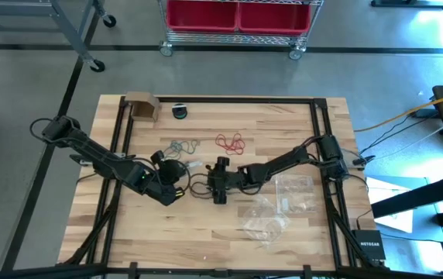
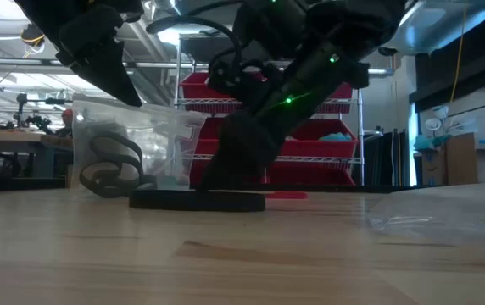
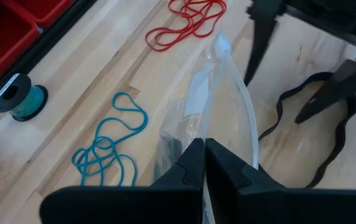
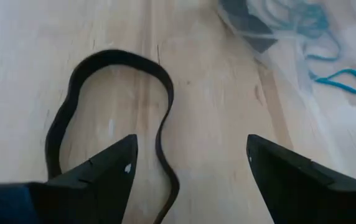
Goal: Sort rubber bands
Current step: Put the black rubber band into the transparent zip bag
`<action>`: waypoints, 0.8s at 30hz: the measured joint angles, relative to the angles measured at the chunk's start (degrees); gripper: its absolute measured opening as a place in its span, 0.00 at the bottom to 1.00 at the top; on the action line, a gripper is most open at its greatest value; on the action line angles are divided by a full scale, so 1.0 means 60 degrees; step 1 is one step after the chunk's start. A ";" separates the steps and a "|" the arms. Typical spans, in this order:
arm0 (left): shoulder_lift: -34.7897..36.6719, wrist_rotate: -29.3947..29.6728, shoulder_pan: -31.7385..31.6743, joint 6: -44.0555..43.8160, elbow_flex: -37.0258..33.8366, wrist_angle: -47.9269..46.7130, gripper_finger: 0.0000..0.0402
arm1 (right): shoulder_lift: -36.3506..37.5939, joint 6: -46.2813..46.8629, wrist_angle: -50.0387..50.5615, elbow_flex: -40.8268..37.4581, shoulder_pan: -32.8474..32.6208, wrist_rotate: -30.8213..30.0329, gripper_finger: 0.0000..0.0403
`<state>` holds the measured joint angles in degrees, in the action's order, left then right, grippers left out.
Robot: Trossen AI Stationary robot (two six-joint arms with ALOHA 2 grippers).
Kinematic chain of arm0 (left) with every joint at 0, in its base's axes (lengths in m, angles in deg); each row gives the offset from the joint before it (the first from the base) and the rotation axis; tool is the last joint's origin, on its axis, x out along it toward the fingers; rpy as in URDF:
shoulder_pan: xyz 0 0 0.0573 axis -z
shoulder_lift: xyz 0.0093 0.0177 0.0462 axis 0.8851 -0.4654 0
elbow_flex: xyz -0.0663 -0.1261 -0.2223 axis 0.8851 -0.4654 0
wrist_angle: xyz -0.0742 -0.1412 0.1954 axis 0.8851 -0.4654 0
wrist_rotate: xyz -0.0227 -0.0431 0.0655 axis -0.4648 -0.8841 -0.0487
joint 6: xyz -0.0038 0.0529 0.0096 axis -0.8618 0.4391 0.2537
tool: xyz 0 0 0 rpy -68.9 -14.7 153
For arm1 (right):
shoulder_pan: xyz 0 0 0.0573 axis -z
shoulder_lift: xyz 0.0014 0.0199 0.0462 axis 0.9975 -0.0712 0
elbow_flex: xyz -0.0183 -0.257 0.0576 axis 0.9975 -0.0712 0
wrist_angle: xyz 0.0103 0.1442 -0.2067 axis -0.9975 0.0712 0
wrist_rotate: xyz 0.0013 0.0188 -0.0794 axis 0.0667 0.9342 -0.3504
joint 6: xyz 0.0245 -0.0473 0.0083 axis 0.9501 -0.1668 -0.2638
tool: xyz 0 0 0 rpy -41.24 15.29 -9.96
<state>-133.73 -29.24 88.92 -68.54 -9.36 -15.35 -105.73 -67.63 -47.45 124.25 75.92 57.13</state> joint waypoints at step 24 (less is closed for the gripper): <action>0.0000 -0.0013 0.0008 0.0257 0.0000 -0.0014 0.00 | -0.0202 0.0593 -0.0004 -0.0003 0.0791 0.3584 0.72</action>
<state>-133.73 -29.32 88.97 -66.99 -9.36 -15.43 -106.94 -64.07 -47.48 124.23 80.67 78.63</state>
